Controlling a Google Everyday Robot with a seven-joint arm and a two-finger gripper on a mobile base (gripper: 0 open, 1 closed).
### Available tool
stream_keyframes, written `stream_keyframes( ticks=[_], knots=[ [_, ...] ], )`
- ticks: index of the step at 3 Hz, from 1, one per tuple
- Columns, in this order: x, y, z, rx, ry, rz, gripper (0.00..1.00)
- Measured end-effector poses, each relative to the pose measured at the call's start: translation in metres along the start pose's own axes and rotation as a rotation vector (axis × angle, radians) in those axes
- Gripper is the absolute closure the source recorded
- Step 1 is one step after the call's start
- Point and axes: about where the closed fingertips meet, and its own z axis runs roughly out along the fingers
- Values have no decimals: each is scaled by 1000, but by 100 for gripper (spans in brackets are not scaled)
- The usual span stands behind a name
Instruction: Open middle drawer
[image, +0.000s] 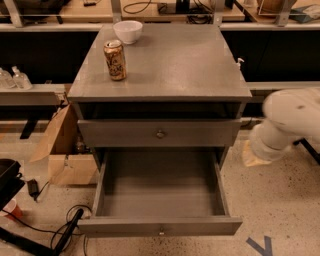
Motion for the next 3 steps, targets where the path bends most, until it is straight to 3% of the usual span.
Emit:
stream_keyframes(
  ticks=[1, 2, 3],
  knots=[
    [30, 31, -81, 194, 45, 109, 100],
    [43, 69, -140, 369, 73, 192, 82],
    [53, 78, -157, 427, 86, 228, 59]
  ],
)
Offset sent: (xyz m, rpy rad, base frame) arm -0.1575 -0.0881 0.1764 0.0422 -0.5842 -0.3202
